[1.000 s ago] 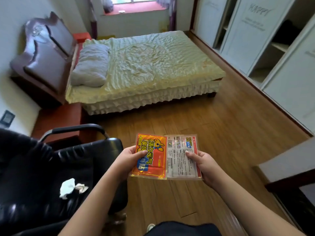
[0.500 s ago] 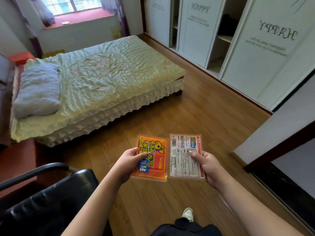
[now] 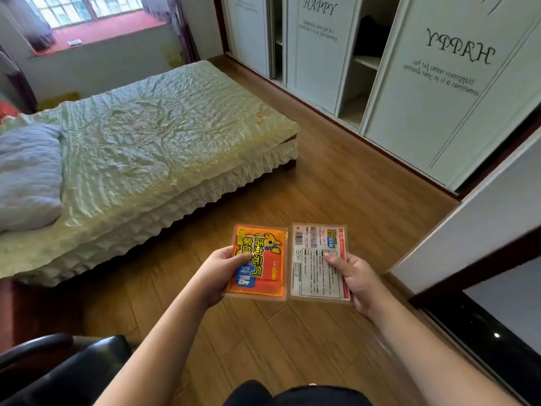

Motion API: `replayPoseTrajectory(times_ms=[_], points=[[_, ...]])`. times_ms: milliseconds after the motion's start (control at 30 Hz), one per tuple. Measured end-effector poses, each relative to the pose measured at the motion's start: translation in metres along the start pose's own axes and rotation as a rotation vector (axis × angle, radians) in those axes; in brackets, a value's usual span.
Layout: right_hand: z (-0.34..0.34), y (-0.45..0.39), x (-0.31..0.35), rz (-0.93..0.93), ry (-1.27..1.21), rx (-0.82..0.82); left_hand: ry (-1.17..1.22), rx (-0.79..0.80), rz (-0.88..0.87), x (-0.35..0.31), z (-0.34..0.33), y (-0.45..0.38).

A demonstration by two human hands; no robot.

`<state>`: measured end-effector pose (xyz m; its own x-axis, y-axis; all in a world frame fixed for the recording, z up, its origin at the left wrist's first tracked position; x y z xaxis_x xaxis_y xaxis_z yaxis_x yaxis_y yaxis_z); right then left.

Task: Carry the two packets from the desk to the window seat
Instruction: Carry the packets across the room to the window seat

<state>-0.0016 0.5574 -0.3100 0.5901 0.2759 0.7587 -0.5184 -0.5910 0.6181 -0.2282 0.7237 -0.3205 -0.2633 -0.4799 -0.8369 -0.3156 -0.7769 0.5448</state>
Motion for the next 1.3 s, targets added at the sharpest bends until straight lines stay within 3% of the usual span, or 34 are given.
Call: replayPoseTrajectory(times_ms=[667,1000,1300], points=[[-0.095,-0.153,0.093,0.075,-0.028,-0.182,-0.048,0.209,0.002,-0.134,-0.003,-0.222],[-0.078,-0.237,0.154,0.098,-0.038,-0.214,-0.062,0.258,0.019,-0.187,-0.074,-0.303],[-0.033,-0.322,0.234,0.081,-0.027,-0.170,-0.088,0.189,0.012,-0.249,-0.161,-0.359]])
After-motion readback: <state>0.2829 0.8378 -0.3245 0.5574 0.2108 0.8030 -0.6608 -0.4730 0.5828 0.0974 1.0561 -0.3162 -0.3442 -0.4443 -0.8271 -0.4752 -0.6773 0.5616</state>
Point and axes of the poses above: each hand's wrist, its own y-axis away from the middle knuckle, its own z-axis out of the back of the hand, x = y × z, the point moved 1 cm from there along -y, towards the middle knuckle, and after that the axes turned 15 degrees about -x, right-handed, at the moved point
